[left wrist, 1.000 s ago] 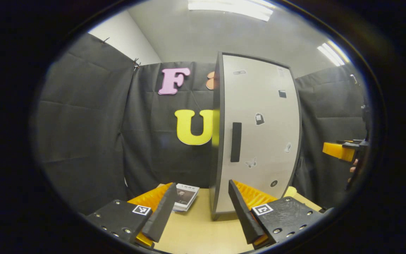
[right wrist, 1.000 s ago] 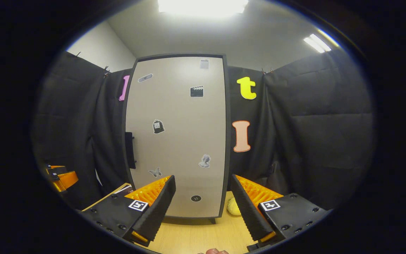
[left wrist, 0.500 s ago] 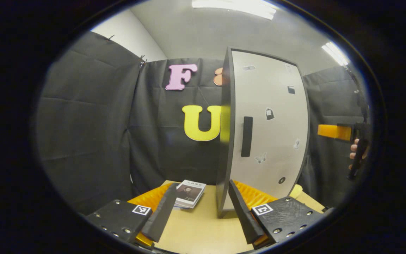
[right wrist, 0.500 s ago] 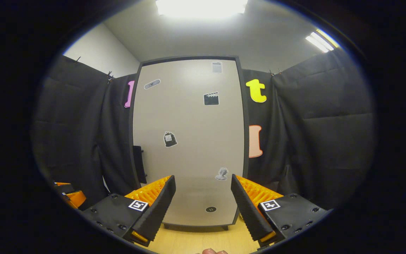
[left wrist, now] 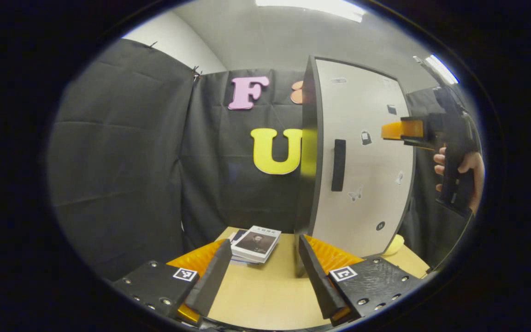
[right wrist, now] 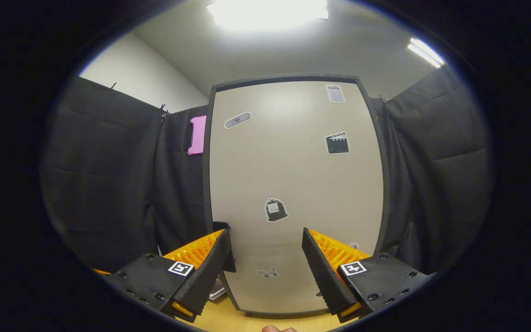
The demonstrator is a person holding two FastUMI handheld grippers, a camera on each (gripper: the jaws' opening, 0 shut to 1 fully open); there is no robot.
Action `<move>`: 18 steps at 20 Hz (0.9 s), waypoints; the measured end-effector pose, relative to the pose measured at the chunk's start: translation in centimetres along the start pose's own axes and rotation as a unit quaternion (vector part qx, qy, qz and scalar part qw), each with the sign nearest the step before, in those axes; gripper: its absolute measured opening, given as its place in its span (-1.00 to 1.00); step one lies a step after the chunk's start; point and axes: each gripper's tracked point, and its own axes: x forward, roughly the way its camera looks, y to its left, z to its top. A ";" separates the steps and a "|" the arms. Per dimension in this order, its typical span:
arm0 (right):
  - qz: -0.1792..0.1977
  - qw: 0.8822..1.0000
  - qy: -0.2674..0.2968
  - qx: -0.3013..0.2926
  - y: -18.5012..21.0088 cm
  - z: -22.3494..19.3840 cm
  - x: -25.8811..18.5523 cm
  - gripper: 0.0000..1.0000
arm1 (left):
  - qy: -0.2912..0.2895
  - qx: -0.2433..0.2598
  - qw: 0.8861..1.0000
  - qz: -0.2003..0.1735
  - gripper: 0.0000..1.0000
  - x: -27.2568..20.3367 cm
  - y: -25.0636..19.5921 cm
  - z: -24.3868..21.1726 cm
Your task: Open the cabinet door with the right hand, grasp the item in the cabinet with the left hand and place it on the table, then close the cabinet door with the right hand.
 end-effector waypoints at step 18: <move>-0.053 0.994 0.094 0.001 4.6 -8.6 10.6 0.92 | 0.050 -0.033 0.996 0.063 0.77 -1.2 6.5 -5.1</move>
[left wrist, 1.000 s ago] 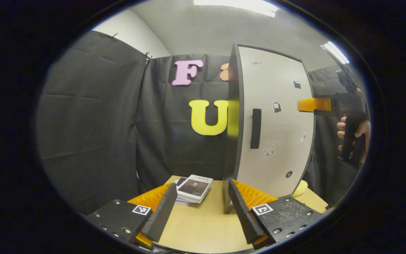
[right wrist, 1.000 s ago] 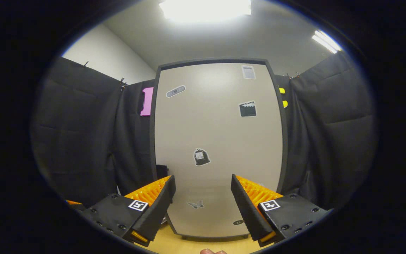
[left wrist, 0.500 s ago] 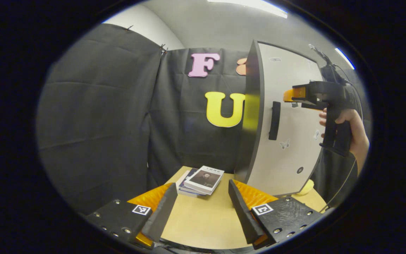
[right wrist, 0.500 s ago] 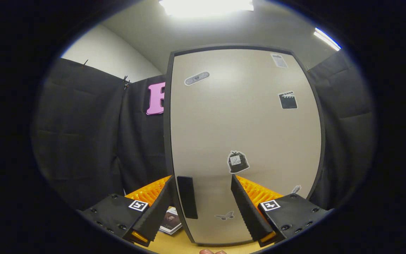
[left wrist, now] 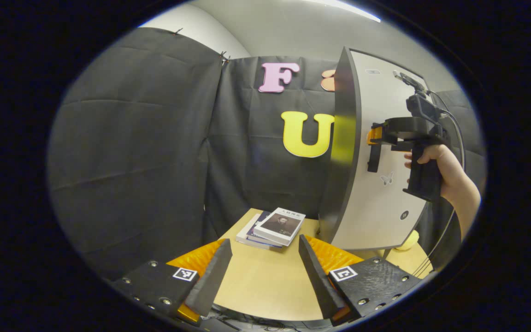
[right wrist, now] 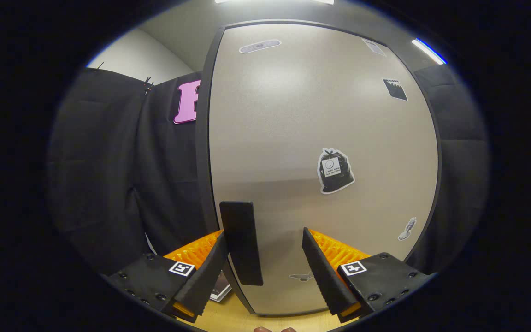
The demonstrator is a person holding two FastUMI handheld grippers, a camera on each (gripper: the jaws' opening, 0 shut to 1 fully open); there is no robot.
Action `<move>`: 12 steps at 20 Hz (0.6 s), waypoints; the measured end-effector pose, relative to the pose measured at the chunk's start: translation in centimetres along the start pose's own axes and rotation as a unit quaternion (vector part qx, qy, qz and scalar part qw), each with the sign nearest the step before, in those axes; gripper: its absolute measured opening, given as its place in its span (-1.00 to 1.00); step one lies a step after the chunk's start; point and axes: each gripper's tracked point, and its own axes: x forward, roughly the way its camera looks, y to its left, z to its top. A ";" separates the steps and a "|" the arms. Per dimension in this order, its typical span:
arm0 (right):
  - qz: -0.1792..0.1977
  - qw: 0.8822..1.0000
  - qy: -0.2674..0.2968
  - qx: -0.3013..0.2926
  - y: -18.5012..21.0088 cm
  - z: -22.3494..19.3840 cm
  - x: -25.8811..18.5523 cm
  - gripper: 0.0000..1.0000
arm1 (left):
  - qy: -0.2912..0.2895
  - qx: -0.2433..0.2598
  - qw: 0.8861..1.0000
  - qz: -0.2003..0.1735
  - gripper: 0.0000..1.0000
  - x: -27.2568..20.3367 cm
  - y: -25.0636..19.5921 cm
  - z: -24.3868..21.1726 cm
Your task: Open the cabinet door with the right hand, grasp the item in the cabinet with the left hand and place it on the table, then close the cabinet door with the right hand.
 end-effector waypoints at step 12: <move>-0.004 0.999 0.032 -0.004 2.1 -2.5 1.0 -0.24 | 0.012 0.001 1.000 0.013 0.72 -0.9 0.8 -0.7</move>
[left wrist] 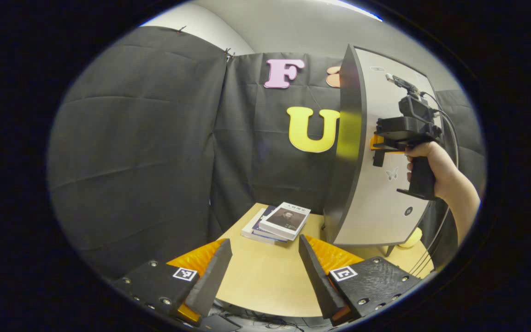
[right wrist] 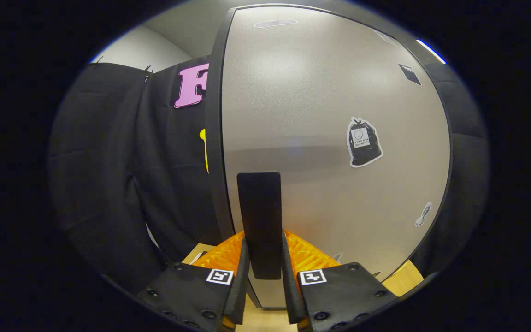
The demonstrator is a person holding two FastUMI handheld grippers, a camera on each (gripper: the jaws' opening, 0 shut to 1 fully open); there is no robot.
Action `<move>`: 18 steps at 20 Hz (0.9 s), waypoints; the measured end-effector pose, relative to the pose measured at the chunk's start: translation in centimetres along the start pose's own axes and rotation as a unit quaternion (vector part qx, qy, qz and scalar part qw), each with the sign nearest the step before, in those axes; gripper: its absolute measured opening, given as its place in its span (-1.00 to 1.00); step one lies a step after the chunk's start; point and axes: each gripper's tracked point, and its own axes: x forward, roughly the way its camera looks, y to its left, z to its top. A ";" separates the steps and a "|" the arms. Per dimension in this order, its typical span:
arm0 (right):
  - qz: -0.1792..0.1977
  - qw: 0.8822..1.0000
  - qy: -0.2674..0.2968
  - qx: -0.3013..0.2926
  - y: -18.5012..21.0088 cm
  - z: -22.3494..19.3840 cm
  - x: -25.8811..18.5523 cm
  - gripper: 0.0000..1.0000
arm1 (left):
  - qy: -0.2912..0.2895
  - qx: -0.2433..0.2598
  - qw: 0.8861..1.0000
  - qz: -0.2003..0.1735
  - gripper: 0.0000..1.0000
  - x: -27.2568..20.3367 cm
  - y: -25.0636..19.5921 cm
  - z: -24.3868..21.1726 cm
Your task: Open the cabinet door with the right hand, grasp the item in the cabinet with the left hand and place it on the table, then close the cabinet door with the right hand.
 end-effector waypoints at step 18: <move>0.086 0.995 -0.009 -0.045 0.4 -0.3 -3.2 -0.79 | -0.026 0.005 1.000 0.010 0.72 -2.7 -1.8 1.3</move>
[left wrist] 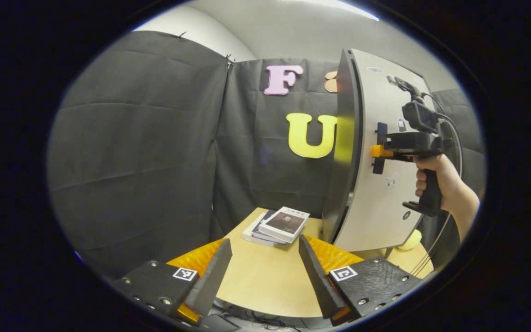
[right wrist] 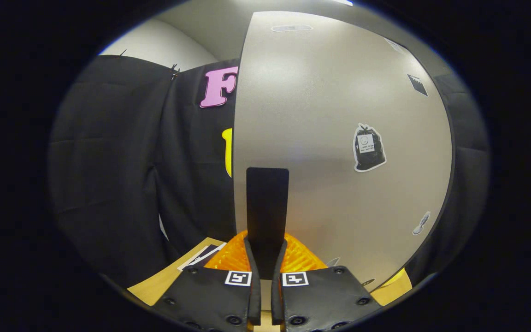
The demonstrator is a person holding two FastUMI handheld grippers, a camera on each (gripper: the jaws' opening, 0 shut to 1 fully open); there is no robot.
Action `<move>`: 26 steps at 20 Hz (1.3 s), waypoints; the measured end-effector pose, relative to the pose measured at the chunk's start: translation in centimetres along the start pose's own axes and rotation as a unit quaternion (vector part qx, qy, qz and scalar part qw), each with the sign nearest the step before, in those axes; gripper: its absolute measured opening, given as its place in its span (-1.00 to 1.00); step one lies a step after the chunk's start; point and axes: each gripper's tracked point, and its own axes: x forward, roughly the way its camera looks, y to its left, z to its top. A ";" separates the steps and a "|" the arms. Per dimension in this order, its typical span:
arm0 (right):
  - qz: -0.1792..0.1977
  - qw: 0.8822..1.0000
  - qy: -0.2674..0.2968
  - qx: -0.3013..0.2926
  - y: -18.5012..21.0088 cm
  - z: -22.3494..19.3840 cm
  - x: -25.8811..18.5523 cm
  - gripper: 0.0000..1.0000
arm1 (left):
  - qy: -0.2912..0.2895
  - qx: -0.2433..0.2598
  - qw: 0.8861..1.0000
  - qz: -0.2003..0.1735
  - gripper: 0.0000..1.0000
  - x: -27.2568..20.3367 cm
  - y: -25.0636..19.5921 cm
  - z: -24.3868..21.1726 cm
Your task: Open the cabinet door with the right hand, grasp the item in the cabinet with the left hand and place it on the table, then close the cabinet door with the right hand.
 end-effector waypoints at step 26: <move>0.088 0.996 0.002 0.025 -5.2 -1.1 -16.1 -0.84 | 0.005 0.056 0.998 -0.028 0.72 -14.4 -10.4 -1.3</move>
